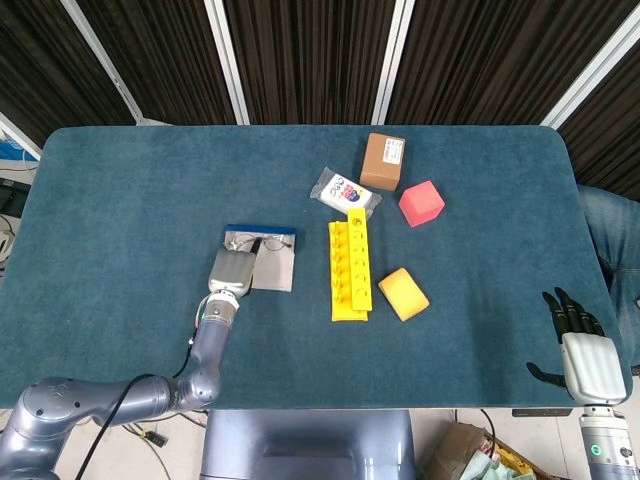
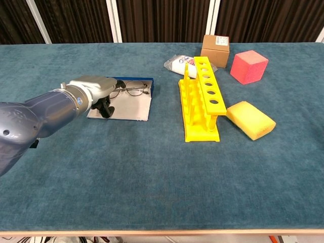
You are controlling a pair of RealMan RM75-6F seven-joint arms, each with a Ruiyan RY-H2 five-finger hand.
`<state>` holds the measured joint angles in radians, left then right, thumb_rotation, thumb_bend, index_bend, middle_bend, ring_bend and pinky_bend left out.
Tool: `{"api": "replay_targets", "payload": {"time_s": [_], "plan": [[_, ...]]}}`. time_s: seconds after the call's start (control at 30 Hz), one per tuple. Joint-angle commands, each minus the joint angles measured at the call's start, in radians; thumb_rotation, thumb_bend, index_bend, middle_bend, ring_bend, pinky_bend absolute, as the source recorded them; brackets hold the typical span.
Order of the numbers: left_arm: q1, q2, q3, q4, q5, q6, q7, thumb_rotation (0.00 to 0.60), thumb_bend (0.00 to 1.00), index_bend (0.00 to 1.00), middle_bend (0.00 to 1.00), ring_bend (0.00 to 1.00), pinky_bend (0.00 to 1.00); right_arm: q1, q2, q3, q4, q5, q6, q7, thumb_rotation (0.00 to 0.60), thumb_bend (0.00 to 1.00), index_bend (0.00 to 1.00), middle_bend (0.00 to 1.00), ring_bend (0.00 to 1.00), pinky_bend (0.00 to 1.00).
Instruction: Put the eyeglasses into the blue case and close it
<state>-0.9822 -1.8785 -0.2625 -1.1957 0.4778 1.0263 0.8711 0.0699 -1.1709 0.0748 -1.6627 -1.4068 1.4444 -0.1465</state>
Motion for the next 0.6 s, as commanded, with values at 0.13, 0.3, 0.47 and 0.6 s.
{"api": "replay_targets", "payload": {"time_s": [0.13,0.3,0.47,0.6], "plan": [[-0.011,-0.012,-0.015,0.026,-0.008,0.005,0.013,0.600,0.54,0.00,0.80,0.77,0.83,0.000,0.001,0.000,-0.001,0.003,-0.003,-0.001,0.600,0.15,0.00,0.00,0.11,0.19],[-0.017,-0.021,-0.025,0.051,-0.015,0.007,0.023,0.600,0.54,0.00,0.80,0.77,0.83,0.000,0.001,0.001,-0.004,0.007,-0.003,-0.001,0.600,0.16,0.00,0.00,0.11,0.19],[-0.019,-0.024,-0.030,0.061,-0.018,0.005,0.031,0.600,0.54,0.00,0.80,0.77,0.83,0.000,0.001,0.002,-0.004,0.008,-0.003,-0.002,0.600,0.16,0.00,0.00,0.11,0.19],[-0.011,-0.012,-0.024,0.026,-0.007,0.008,0.031,0.600,0.54,0.00,0.80,0.77,0.83,0.001,0.000,0.003,-0.005,0.008,-0.003,-0.003,0.600,0.16,0.00,0.00,0.11,0.19]]}}
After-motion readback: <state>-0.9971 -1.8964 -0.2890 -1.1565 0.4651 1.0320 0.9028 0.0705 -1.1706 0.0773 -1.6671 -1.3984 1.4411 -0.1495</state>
